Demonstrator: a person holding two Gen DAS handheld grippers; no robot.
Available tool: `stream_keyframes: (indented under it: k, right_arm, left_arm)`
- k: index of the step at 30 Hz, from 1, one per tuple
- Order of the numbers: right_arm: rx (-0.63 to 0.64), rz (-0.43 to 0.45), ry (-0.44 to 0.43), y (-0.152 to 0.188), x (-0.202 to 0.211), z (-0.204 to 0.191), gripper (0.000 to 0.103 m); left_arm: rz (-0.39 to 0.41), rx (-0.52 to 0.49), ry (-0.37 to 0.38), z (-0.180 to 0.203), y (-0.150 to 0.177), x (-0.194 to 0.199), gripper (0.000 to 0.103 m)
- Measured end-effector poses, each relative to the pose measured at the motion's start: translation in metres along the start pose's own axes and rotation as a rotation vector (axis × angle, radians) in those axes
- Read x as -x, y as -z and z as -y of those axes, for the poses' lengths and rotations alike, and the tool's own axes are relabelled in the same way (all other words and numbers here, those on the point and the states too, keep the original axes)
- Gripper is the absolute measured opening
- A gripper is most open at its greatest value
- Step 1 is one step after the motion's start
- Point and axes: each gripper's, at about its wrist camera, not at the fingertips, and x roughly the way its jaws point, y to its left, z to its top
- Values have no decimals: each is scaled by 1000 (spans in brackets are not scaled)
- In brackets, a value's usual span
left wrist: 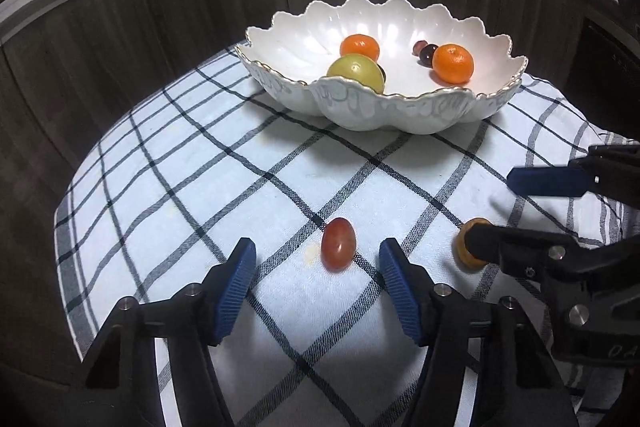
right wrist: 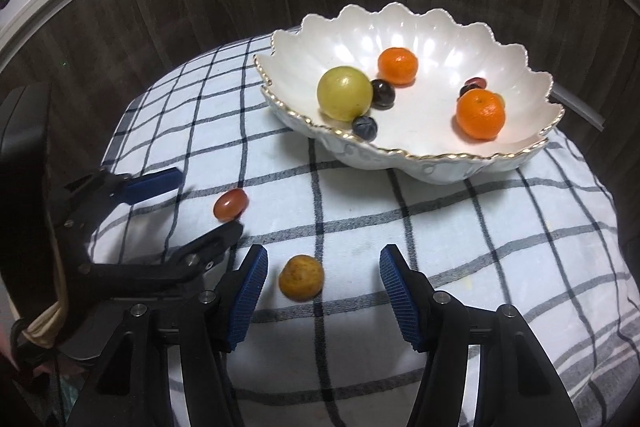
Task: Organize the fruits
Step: 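Grasp the reddish-brown date with the left tool while the right tool grasps a tan fruit, then lift and carry the date over the bowl while the right tool carries the tan fruit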
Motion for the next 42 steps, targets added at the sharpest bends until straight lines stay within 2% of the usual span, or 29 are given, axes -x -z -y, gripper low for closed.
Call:
stream_keyframes:
  k: [2,7,9,15,17,27,42]
  right_arm:
    - [0,-19,-6,0,-5,0,50]
    - [-24,-51,-21,0,-13,3,48]
    - [-24,-56,-30,-1,-14,2,45]
    - [-23,-94,-91,0,-23,-1,35]
    - [-20,-96,-106,0,-24,-1,27]
    - [-11,-98,-131,-1,-23,-2,25]
    - [17,-55,-151,-4,-8,-5,25]
  left_arm:
    - [0,-4,11,0,1,-3,62]
    - [-3,-11,40,1,1,-11,55]
    - [-10,-10,55,1,1,-14,44]
    - [-6,-8,79,0,-1,-15,28]
    - [-5,-8,84,1,-1,-15,20]
    - [-19,19,59,0,4,-10,19]
    - [-23,39,13,4,2,14,19]
